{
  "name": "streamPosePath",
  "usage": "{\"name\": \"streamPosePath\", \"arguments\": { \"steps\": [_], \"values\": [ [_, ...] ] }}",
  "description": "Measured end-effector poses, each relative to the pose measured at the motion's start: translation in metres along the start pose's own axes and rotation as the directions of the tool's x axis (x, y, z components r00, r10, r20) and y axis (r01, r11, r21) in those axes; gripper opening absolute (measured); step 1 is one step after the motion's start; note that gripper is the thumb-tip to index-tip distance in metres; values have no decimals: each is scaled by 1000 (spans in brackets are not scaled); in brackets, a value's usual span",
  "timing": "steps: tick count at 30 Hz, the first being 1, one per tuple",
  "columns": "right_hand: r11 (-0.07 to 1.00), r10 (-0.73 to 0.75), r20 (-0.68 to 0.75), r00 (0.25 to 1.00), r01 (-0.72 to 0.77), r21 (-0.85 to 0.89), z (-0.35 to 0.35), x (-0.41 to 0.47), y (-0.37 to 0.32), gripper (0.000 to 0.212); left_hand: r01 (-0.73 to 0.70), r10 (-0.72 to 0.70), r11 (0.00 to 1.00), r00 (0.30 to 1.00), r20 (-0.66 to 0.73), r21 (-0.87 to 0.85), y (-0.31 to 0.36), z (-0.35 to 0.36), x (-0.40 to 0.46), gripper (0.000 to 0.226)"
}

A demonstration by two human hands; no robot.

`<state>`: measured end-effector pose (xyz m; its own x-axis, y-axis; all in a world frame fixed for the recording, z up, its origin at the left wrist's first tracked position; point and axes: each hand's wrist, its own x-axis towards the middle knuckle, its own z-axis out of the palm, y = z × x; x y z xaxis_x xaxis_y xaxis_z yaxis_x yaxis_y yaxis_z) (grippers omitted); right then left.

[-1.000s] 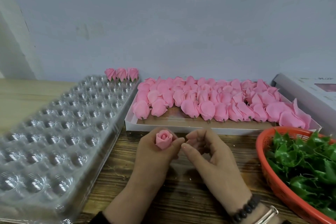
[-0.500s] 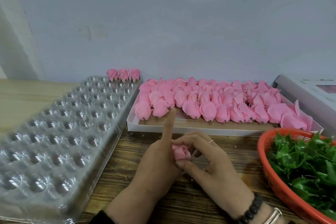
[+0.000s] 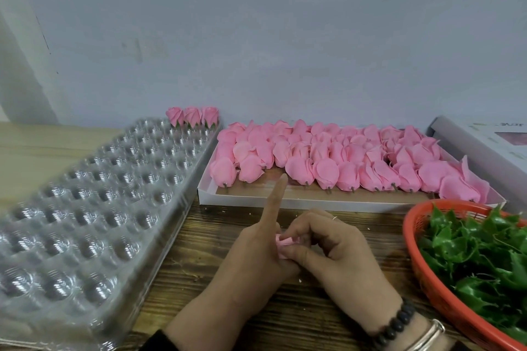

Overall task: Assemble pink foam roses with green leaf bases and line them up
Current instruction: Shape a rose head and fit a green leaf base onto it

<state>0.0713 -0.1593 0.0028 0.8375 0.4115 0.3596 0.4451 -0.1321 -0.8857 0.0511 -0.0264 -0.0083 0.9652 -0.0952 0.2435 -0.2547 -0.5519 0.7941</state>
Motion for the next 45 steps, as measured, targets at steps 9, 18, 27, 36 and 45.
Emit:
{"name": "streamPosePath", "arguments": {
  "steps": [9,18,27,36,45],
  "values": [
    [974,154,-166,974,-121,192,-5,3,9,10,-48,30,990,991,-131,-134,-2,-11,-2,93],
    [970,150,-195,969,-105,221,-8,4,12,9,-191,223,961,962,-156,198,5,-10,-4,36],
    [986,135,-191,972,-114,120,-6,4,13,8,-175,214,953,967,-137,248,10,-7,-4,22],
    [988,130,-205,970,-109,109,-5,3,13,14,-165,207,952,967,-146,259,14,-1,-4,23],
    [992,96,-197,976,-77,105,-4,3,10,16,-227,311,898,933,-180,376,13,2,-4,27]
  ]
}}
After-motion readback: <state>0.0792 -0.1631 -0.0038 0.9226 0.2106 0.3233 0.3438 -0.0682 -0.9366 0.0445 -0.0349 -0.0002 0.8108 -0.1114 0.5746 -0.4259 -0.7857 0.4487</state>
